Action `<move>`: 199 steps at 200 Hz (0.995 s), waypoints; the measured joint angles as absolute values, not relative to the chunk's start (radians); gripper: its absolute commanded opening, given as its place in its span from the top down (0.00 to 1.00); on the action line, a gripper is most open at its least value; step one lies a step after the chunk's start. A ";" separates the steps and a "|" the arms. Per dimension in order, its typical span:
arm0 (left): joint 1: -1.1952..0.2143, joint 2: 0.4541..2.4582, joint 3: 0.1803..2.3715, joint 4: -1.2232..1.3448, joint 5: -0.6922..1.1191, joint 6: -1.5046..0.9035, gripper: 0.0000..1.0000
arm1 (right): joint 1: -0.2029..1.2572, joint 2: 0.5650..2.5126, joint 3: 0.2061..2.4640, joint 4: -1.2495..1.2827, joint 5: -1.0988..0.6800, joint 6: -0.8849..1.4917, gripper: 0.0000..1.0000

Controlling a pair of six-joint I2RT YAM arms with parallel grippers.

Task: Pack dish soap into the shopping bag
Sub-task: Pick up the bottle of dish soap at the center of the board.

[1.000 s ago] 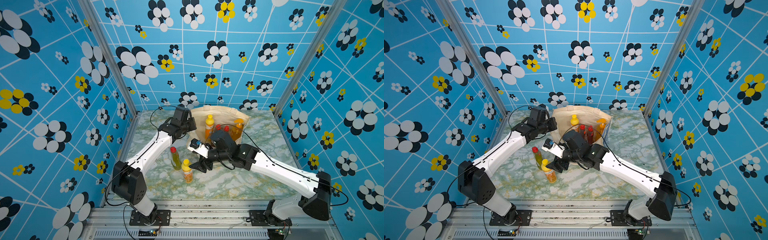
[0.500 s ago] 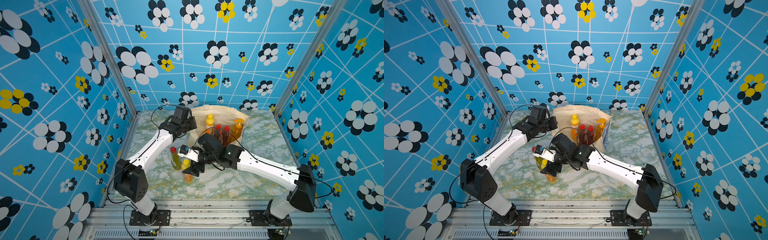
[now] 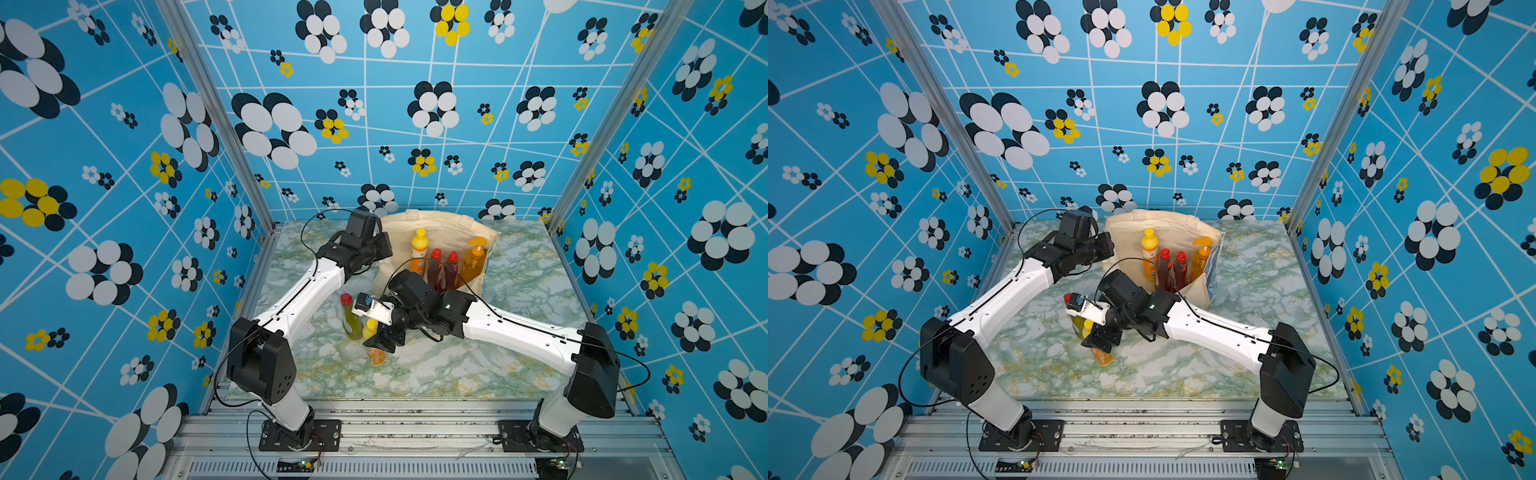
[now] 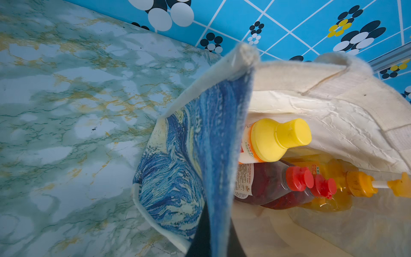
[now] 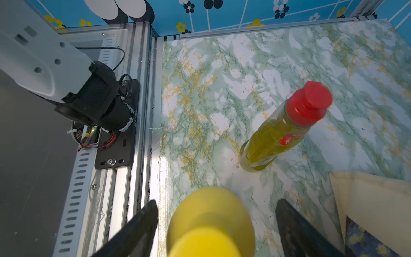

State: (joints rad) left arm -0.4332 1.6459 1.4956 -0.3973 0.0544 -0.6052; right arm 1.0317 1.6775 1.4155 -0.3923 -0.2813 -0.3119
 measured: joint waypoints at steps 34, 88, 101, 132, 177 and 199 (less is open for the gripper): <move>-0.433 1.646 1.496 -0.398 0.056 -0.605 1.00 | 1.032 1.684 1.415 -0.392 -0.266 -0.322 0.16; -0.433 1.648 1.496 -0.397 0.057 -0.606 1.00 | 1.032 1.686 1.415 -0.386 -0.263 -0.329 0.16; -0.433 1.648 1.496 -0.397 0.057 -0.606 1.00 | 1.032 1.688 1.415 -0.386 -0.263 -0.330 0.16; -0.433 1.648 1.496 -0.397 0.057 -0.606 1.00 | 1.032 1.702 1.415 -0.386 -0.263 -0.330 0.16; -0.433 1.652 1.501 -0.397 0.057 -0.605 1.00 | 1.032 1.734 1.415 -0.387 -0.264 -0.331 0.18; -0.433 1.654 1.501 -0.397 0.057 -0.606 1.00 | 1.034 1.736 1.415 -0.386 -0.264 -0.333 0.18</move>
State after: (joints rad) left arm -0.4328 1.6543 1.5013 -0.3969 0.0570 -0.6056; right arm 1.0336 1.7363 1.4155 -0.3862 -0.2638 -0.3328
